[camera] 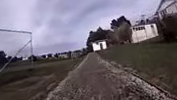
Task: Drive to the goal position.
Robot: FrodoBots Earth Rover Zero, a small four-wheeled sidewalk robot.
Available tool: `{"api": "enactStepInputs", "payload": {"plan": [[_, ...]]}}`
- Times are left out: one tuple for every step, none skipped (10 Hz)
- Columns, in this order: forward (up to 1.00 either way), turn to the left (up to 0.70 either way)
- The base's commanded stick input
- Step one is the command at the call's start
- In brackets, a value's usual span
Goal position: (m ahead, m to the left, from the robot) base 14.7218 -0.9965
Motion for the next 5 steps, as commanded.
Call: {"api": "enactStepInputs", "payload": {"plan": [[0.70, 0.00], [0.70, 0.00], [0.70, 0.00], [0.70, 0.00], [0.70, 0.00]]}}
